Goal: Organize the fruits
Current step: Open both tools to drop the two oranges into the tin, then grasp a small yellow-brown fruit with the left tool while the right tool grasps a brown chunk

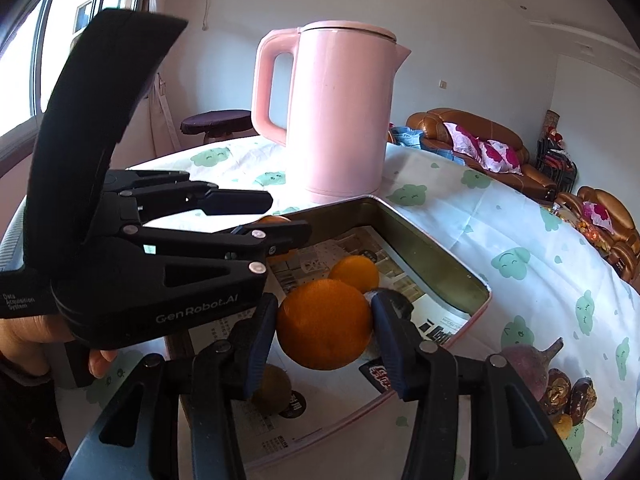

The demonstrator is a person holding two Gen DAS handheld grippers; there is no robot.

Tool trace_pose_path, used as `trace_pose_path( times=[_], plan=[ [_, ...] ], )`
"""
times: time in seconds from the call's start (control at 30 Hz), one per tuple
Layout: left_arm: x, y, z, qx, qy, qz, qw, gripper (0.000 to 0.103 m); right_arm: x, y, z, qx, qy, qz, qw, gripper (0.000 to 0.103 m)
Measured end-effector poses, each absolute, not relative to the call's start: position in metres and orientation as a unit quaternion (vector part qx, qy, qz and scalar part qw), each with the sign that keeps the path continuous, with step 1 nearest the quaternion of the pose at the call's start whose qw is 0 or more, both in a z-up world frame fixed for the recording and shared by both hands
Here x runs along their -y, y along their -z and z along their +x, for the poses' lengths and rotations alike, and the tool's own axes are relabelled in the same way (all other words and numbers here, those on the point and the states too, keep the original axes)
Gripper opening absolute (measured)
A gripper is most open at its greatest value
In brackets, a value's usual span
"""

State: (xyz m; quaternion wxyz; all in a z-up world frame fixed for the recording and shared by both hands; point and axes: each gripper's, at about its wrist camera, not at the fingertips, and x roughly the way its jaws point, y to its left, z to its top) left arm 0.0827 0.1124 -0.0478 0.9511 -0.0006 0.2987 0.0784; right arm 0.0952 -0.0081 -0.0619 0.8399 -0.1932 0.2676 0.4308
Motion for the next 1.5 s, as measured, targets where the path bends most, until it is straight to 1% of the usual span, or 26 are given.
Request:
trace_pose_path(
  times=[0.07, 0.13, 0.27, 0.37, 0.53, 0.63, 0.8, 1.0, 1.2, 1.27, 1.43, 1.5],
  plan=[
    [-0.112, 0.046, 0.080, -0.292, -0.085, -0.001, 0.953, 0.061, 0.009, 0.062, 0.095, -0.264, -0.420, -0.197, 0.846, 0.051],
    [-0.113, 0.044, 0.075, -0.283, -0.086, -0.009, 0.955, 0.069, 0.014, 0.059, 0.097, -0.263, -0.413, -0.189, 0.851, 0.051],
    [-0.109, 0.036, 0.067, -0.267, -0.087, -0.017, 0.960, 0.074, 0.038, 0.049, 0.103, -0.271, -0.397, -0.169, 0.861, 0.051],
    [-0.096, 0.027, 0.065, -0.255, -0.076, -0.015, 0.964, 0.076, 0.066, 0.040, 0.109, -0.270, -0.364, -0.174, 0.874, 0.051],
    [-0.053, 0.016, 0.069, -0.244, -0.037, 0.007, 0.969, 0.076, 0.127, 0.033, 0.135, -0.285, -0.294, -0.164, 0.898, 0.051],
    [-0.024, 0.015, 0.078, -0.247, -0.016, 0.024, 0.969, 0.079, 0.161, 0.037, 0.162, -0.313, -0.259, -0.134, 0.904, 0.051],
    [0.018, 0.024, 0.097, -0.269, 0.013, 0.045, 0.962, 0.079, 0.196, 0.054, 0.202, -0.362, -0.227, -0.094, 0.899, 0.051],
    [0.041, 0.037, 0.115, -0.296, 0.027, 0.047, 0.954, 0.079, 0.203, 0.059, 0.221, -0.385, -0.257, -0.037, 0.886, 0.051],
    [0.047, 0.039, 0.119, -0.301, 0.026, 0.055, 0.952, 0.079, 0.190, 0.070, 0.232, -0.404, -0.255, -0.056, 0.876, 0.051],
    [0.048, 0.040, 0.120, -0.301, 0.026, 0.058, 0.952, 0.079, 0.192, 0.077, 0.237, -0.415, -0.258, -0.047, 0.871, 0.051],
    [0.056, 0.041, 0.121, -0.302, 0.032, 0.061, 0.951, 0.079, 0.208, 0.084, 0.248, -0.437, -0.285, 0.019, 0.853, 0.051],
    [0.062, 0.041, 0.121, -0.302, 0.036, 0.068, 0.950, 0.079, 0.213, 0.086, 0.248, -0.443, -0.290, 0.037, 0.848, 0.049]
  ],
)
